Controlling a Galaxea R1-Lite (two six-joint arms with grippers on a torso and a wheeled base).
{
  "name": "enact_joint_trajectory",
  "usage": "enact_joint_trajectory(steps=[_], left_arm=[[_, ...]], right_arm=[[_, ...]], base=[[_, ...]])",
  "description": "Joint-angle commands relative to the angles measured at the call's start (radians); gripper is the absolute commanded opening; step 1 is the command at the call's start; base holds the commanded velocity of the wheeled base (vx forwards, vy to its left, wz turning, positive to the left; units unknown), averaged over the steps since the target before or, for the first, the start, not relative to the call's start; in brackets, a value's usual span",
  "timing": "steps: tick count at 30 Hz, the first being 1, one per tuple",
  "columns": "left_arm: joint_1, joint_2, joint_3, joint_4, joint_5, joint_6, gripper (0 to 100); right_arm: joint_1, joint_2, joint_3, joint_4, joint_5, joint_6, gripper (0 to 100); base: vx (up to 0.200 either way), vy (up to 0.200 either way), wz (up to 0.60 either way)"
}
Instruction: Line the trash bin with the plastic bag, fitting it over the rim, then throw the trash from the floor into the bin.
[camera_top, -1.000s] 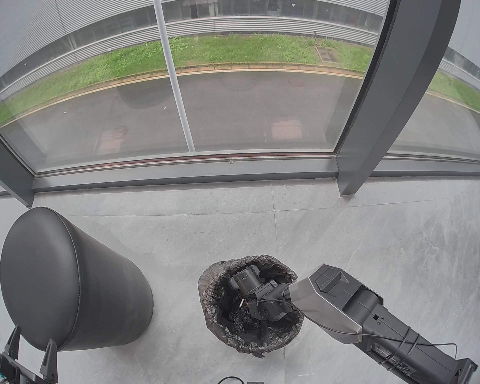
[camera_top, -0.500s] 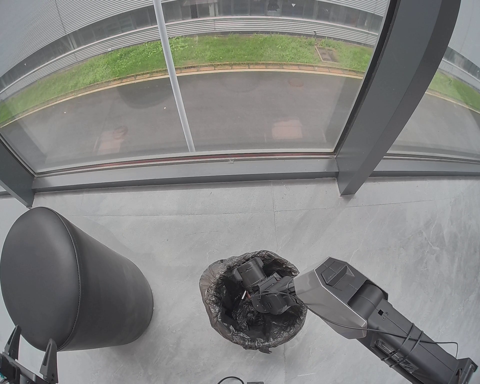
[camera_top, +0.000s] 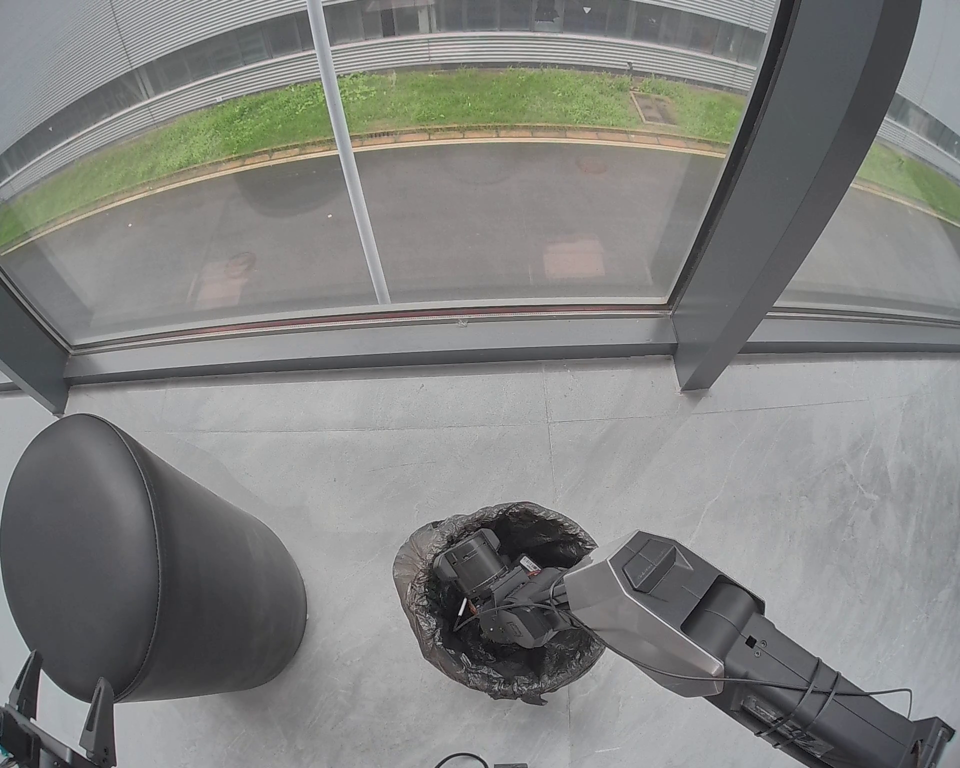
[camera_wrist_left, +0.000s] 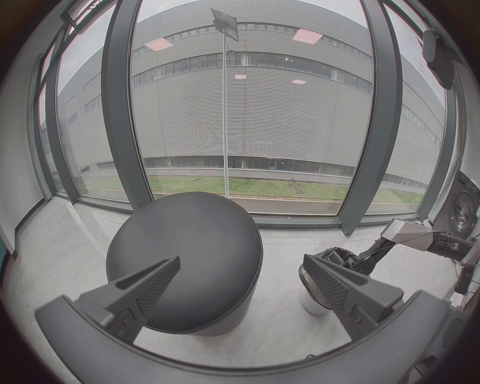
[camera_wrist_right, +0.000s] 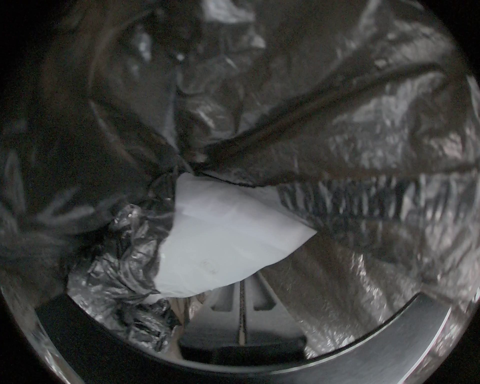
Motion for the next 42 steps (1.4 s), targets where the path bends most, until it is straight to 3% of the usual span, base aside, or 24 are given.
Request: enact_joint_trajectory(steps=[1,19,42], left_arm=[[0.000,-0.017,0.002,0.000,0.001,0.000,100],[0.000,-0.017,0.002,0.000,0.001,0.000,100],[0.000,-0.015,0.002,0.000,0.001,0.000,100]], right_arm=[[0.017,0.004,0.000,0.000,0.000,-0.001,0],[0.019,-0.004,0.000,0.007,-0.026,-0.003,0],[0.056,-0.192,0.000,0.225,-0.047,-0.013,0]], base=[[0.000,0.000,0.00],[0.000,0.000,0.00],[0.000,0.000,0.00]])
